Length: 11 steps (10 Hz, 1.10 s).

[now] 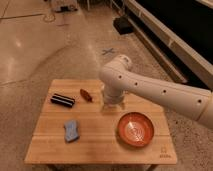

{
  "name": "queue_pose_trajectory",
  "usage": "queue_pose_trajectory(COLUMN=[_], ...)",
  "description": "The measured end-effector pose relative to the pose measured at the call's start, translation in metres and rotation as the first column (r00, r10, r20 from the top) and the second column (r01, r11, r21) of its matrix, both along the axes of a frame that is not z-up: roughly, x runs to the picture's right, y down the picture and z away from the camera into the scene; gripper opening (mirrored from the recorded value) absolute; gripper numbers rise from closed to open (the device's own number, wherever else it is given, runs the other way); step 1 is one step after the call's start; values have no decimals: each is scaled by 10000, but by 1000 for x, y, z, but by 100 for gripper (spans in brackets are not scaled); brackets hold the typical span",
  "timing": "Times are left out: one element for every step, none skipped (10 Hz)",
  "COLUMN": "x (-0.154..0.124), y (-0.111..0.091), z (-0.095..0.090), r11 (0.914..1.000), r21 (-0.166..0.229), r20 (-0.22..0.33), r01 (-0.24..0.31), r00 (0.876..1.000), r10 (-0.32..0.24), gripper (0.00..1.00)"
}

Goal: Wipe the white sponge on the table

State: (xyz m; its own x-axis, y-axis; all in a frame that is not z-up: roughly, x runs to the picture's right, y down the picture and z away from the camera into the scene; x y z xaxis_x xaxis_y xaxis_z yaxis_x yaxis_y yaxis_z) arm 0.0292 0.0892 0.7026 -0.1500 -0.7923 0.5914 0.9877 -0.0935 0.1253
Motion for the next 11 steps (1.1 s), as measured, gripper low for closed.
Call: queue_pose_trajectory(x=[0,-5,-13,-30,-51,-70,-84,-91,-98,-104,-119], y=[0,3,8,13,19,21,27,35,45,49,51], z=[0,2,5,11,15,18,25,31,38,41,43], r11=[10000,9999,9996,9990,9982,9972,9956,9937,9918,9903,9900], r21=[0,-4,-1,35,38,73,138,178,184,186,194], r20=[-3,33,93,154,232,304,380,462,533,567,634], r01=[14,144,266,454,605,748,923,1108,1267,1378,1400], r00=[10000,9999,9996,9988,9979,9967,9950,9927,9904,9887,9880], r10=[-14,-144,-266,-455,-606,-749,-927,-1115,-1276,-1386,-1409], gripper=[66,66,66,66,66,66,66,66,66,66,66])
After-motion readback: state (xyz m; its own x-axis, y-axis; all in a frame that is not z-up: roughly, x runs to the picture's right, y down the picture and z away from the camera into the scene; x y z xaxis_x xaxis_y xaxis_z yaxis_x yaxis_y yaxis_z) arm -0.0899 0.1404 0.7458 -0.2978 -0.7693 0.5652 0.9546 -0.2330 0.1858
